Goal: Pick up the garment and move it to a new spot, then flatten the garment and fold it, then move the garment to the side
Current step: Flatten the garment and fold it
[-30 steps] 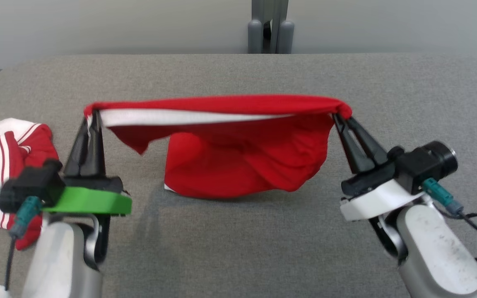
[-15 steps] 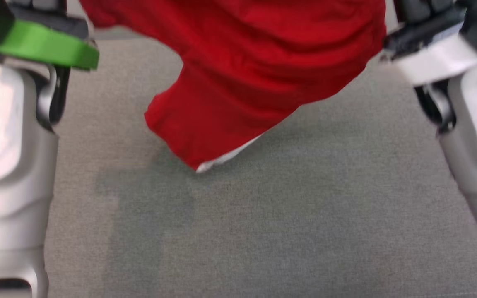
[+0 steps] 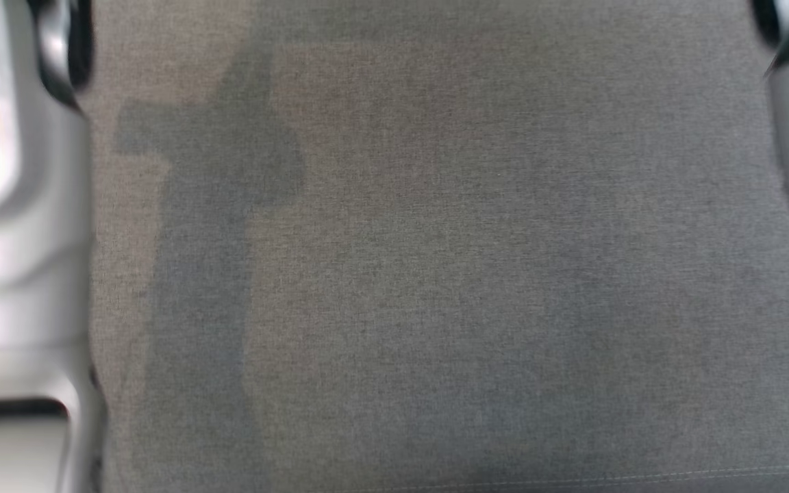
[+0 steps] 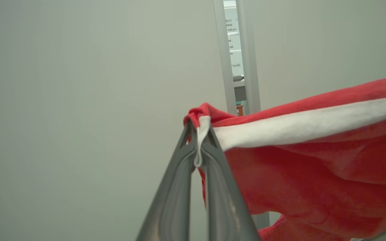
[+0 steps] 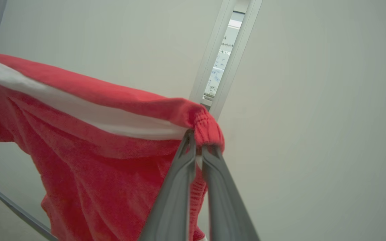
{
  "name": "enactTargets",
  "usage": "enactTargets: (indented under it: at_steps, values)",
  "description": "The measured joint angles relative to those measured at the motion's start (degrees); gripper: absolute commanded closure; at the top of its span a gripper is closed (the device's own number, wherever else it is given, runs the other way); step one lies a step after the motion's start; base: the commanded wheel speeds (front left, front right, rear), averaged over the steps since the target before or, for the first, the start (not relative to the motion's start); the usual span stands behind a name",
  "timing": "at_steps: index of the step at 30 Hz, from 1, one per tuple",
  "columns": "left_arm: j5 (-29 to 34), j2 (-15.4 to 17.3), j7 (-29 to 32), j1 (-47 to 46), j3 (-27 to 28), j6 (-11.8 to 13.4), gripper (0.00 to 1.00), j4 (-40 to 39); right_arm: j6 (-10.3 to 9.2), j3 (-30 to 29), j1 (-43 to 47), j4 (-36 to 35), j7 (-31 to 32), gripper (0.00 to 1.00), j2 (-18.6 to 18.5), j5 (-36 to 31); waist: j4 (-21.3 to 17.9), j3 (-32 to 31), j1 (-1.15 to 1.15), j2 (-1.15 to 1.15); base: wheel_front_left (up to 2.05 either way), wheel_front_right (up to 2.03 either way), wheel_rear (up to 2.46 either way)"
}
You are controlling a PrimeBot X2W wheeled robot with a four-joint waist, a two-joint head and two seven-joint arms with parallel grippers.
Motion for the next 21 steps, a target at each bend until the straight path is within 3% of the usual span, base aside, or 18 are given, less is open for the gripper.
enactTargets:
  at_steps: [10,21]
  values:
    - [-1.2,-5.1,0.0,36.6,5.7,-1.1,1.00,4.8,0.01,10.9,29.1,7.1,0.0,1.00,1.9,7.4,1.0,-2.6,0.00,0.00,0.00,0.00,0.00]
    - [-5.0,-6.5,0.0,61.1,9.3,-2.0,1.00,0.1,0.02,13.7,53.1,-0.4,0.0,1.00,2.0,15.6,0.5,-10.7,0.00,0.00,0.00,0.00,0.00]
